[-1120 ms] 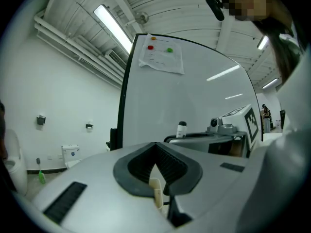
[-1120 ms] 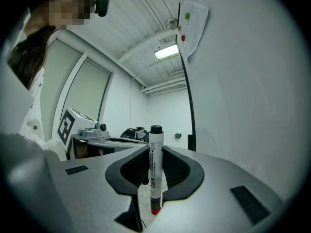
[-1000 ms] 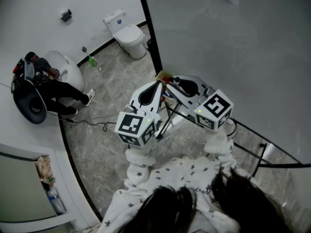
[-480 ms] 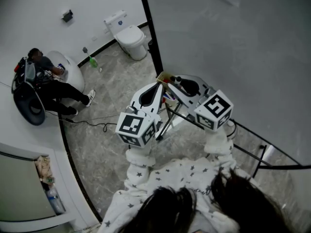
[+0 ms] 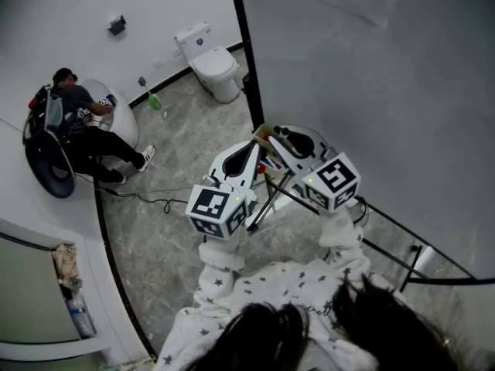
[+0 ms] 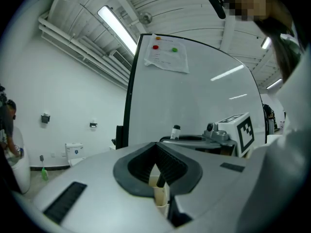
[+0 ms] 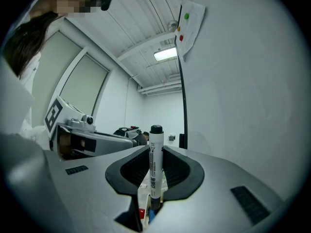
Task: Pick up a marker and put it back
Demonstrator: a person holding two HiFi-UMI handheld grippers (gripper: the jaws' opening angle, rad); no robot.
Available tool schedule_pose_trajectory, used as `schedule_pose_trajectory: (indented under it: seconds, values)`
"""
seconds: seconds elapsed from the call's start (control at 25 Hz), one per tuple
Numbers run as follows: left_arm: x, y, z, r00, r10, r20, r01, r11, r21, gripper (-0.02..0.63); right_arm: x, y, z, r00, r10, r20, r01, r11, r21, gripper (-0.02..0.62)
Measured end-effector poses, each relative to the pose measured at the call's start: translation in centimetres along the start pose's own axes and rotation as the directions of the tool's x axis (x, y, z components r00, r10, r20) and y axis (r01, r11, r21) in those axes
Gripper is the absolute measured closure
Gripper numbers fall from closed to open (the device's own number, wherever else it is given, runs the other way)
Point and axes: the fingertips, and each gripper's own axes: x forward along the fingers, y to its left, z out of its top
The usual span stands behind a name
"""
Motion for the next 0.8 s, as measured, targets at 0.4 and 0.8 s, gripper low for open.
schedule_pose_trajectory:
  seconds: [0.4, 0.8]
  values:
    - [0.2, 1.4, -0.1, 0.999, 0.048, -0.002, -0.048, 0.999, 0.008, 0.604, 1.6, -2.1, -4.8, 0.999, -0.030, -0.025, 0.031, 0.999, 0.010, 0.522]
    - [-0.6, 2.4, -2.0, 0.996, 0.089, -0.020, -0.089, 0.996, -0.006, 0.604, 2.1, -1.0, -9.2, 0.997, -0.018, -0.074, 0.020, 0.999, 0.027, 0.522]
